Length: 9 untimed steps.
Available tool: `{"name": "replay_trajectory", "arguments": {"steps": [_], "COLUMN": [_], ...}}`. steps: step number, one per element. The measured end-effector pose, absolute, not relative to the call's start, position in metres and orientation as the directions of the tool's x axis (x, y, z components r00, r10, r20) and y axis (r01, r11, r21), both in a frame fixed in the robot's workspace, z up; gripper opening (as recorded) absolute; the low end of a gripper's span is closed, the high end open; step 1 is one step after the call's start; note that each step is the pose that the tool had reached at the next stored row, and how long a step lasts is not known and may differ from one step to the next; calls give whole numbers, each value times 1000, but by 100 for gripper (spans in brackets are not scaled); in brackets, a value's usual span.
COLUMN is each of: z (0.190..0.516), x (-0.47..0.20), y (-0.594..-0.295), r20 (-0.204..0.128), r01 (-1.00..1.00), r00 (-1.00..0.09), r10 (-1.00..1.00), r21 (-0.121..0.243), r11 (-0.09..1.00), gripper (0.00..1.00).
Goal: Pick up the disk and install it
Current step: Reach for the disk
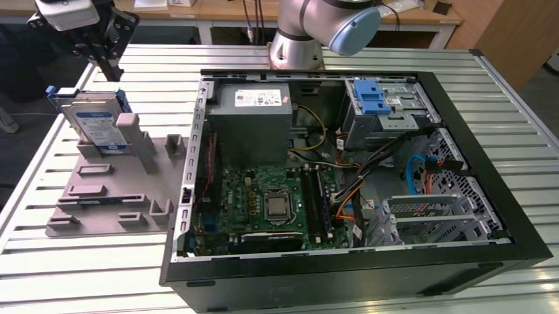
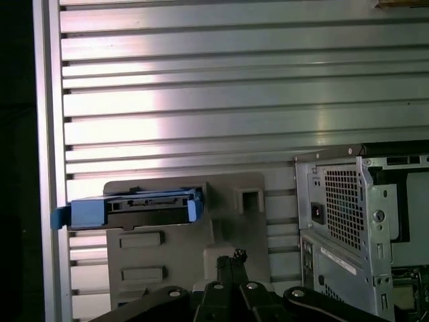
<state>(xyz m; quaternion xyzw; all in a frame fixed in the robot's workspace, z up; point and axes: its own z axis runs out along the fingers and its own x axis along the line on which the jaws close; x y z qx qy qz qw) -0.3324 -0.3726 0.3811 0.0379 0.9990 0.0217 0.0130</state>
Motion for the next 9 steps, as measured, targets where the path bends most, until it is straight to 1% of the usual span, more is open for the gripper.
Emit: {"name": "replay_trajectory", "arguments": {"steps": [9], "z": [380], "x": [-345], "y": [-371], "r20": [-24], "r01": [75], "r00": [-997], "r10": [76], "r21": [44], "r11": [996], "gripper": [11]}}
